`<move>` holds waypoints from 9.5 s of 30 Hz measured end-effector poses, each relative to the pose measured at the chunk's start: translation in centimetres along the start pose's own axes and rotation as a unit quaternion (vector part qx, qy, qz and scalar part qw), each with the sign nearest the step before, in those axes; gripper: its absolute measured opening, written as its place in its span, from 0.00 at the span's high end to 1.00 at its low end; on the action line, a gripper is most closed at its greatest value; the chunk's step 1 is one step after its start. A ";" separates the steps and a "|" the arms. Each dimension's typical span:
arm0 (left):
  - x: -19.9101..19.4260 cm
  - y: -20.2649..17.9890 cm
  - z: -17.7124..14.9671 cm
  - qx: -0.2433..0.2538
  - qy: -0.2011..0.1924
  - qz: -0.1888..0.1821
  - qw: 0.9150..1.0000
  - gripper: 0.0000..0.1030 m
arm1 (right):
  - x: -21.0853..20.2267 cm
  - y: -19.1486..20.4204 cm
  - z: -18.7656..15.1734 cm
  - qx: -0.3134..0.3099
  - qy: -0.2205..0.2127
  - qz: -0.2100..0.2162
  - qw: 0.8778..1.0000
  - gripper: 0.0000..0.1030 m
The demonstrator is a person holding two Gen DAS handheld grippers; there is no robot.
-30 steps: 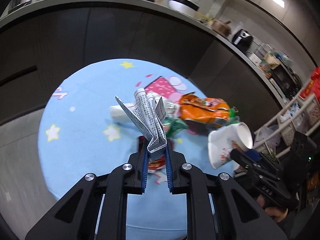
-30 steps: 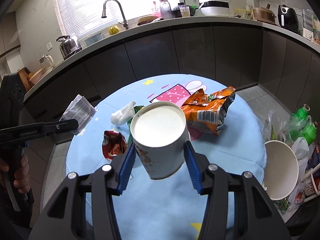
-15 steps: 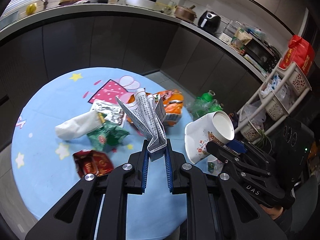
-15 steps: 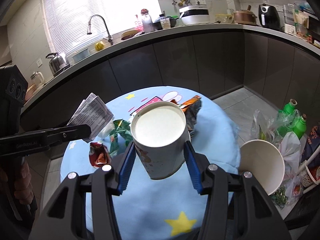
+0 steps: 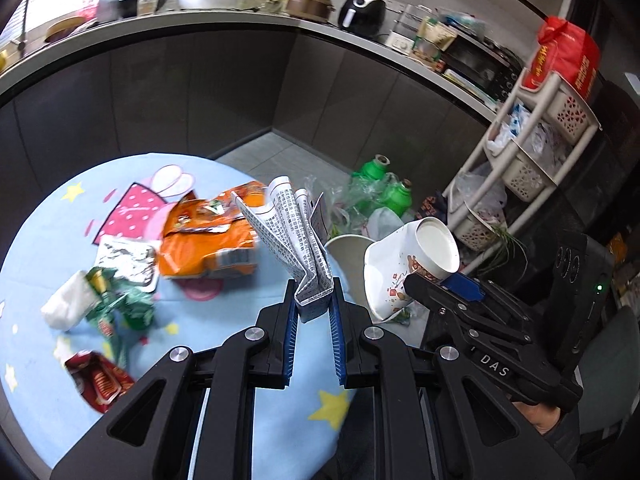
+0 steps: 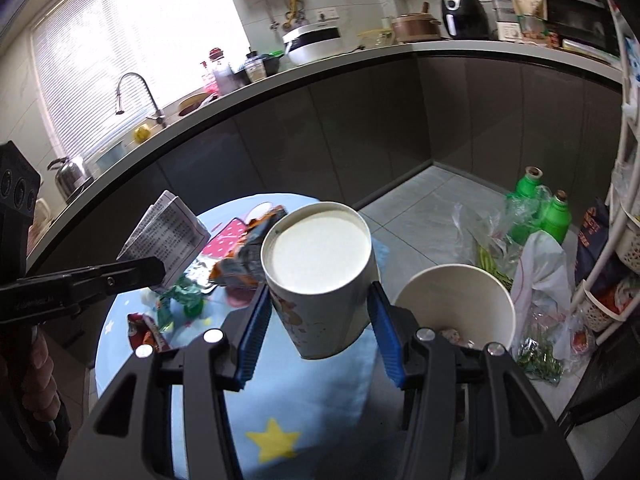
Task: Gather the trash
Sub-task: 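Carry the paper cup and folded paper toward the white bin, then open both tools over the white bin to drop cup and paper, then move both open tools back over the table, then grasp the red wrapper with the left tool while the right tool grasps the green packet, then carry both packets over the white bin and open both tools, then move both open tools back over the table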
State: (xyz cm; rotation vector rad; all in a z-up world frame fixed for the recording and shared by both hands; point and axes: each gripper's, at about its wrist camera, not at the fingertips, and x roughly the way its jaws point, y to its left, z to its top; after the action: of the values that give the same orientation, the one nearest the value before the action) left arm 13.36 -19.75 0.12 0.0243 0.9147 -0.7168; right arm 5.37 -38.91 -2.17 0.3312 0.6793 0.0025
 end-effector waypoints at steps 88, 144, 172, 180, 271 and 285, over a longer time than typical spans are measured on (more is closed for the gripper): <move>-2.1 6.7 -3.3 -0.120 0.010 0.102 0.987 0.08 | 4.2 1.5 -2.2 -0.061 0.049 0.008 0.997 0.03; -1.0 23.9 -12.0 -0.251 0.060 0.064 0.964 0.62 | 16.8 21.6 -3.6 -0.256 0.143 0.114 0.949 0.44; -5.6 14.8 -5.9 -0.154 -0.009 0.089 0.984 0.81 | 6.8 15.8 -0.2 -0.168 0.063 0.133 0.975 0.96; -2.8 9.4 -2.6 -0.099 0.000 0.067 0.993 0.81 | 4.6 11.0 0.8 -0.125 0.033 0.098 0.987 0.96; 12.5 -8.7 6.4 0.049 0.016 0.048 0.998 0.08 | 5.9 -11.6 -2.9 0.030 0.056 -0.008 0.998 0.03; 1.7 -2.8 2.4 -0.014 -0.015 0.105 0.994 0.08 | 0.8 -3.1 -0.7 -0.046 0.025 0.009 0.999 0.03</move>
State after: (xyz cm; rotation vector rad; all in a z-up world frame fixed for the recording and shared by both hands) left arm 14.13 -23.65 1.16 0.0838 0.8788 -0.5079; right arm 5.29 -41.55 -4.09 0.2486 0.7227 0.0600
